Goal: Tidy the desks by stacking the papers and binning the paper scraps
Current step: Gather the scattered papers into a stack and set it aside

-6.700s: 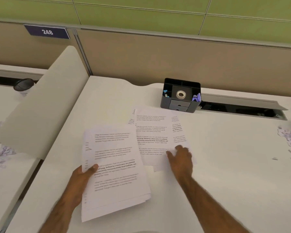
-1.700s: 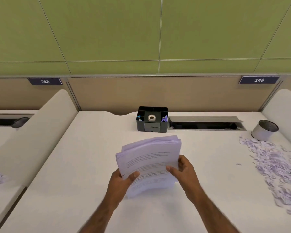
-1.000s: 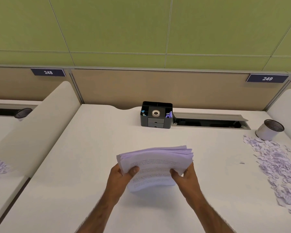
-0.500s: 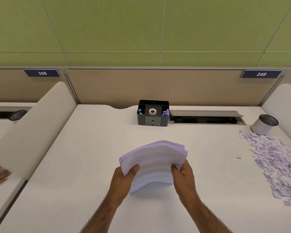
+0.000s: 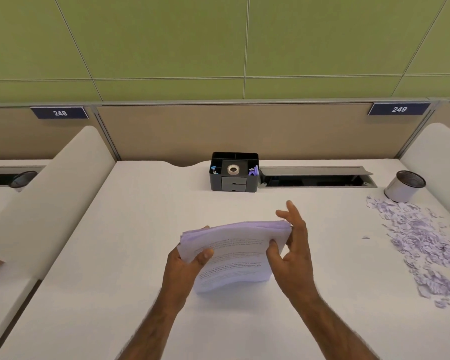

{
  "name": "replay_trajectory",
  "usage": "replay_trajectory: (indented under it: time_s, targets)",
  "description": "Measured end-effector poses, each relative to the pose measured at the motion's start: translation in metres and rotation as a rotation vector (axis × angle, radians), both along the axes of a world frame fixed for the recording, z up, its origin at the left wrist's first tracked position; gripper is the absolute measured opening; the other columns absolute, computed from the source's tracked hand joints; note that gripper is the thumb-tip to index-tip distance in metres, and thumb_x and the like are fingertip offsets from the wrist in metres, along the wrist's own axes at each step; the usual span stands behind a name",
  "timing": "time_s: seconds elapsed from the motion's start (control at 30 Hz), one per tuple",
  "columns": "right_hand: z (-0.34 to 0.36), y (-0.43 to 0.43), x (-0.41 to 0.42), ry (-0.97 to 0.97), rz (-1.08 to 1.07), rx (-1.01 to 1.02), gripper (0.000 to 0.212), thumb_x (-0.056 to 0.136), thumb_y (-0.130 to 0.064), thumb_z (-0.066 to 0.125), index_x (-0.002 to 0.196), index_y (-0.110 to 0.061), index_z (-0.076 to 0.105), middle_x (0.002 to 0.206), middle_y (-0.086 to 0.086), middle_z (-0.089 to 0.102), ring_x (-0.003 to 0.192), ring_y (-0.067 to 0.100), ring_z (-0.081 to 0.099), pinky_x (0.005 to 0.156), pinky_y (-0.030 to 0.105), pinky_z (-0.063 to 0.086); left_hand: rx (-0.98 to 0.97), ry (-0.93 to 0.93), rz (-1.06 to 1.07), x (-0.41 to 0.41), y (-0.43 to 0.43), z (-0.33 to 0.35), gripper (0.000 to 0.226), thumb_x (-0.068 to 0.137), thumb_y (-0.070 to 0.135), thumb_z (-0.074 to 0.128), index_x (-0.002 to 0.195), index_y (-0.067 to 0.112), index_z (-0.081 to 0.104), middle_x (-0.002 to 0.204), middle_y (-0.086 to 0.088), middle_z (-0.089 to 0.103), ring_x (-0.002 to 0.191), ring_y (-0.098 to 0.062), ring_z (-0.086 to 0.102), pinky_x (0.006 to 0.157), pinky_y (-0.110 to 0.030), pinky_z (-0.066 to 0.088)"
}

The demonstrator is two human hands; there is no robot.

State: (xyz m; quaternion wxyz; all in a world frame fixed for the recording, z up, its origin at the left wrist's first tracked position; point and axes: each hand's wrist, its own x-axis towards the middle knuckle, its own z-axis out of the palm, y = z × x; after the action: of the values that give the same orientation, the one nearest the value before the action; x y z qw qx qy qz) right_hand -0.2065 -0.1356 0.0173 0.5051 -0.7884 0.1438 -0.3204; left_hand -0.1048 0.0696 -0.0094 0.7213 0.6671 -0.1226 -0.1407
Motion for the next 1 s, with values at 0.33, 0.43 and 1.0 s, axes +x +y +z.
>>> replay_trajectory:
  time_s: [0.33, 0.43, 1.0]
  targets:
    - [-0.021, -0.006, -0.004, 0.178, 0.035, 0.348, 0.059, 0.088, 0.002, 0.058, 0.13, -0.039, 0.053, 0.111, -0.009, 0.069, 0.106, 0.015, 0.067, 0.084, 0.027, 0.055, 0.067, 0.078, 0.0, -0.005, -0.008, -0.011, 0.031, 0.073, 0.04, 0.082, 0.103, 0.037, 0.076, 0.105, 0.001, 0.078, 0.099, -0.019, 0.074, 0.082, -0.035, 0.06]
    - [-0.035, 0.005, -0.005, 0.297, 0.013, 0.381, 0.031, 0.088, -0.01, 0.053, 0.101, -0.034, 0.068, 0.095, -0.014, 0.075, 0.1, 0.019, 0.07, 0.079, 0.028, 0.053, 0.081, 0.106, 0.014, -0.008, -0.016, -0.014, 0.018, 0.085, 0.022, 0.081, 0.096, 0.036, 0.077, 0.099, 0.006, 0.079, 0.098, -0.021, 0.074, 0.075, -0.028, 0.06]
    - [-0.056, 0.003, -0.008, 0.374, 0.01, 0.418, 0.036, 0.089, 0.001, 0.052, 0.105, -0.027, 0.067, 0.096, -0.014, 0.074, 0.091, 0.005, 0.069, 0.075, 0.022, 0.052, 0.111, 0.098, 0.011, -0.008, -0.002, -0.025, 0.032, 0.085, 0.039, 0.076, 0.113, 0.025, 0.07, 0.106, 0.004, 0.078, 0.103, -0.019, 0.073, 0.079, -0.025, 0.058]
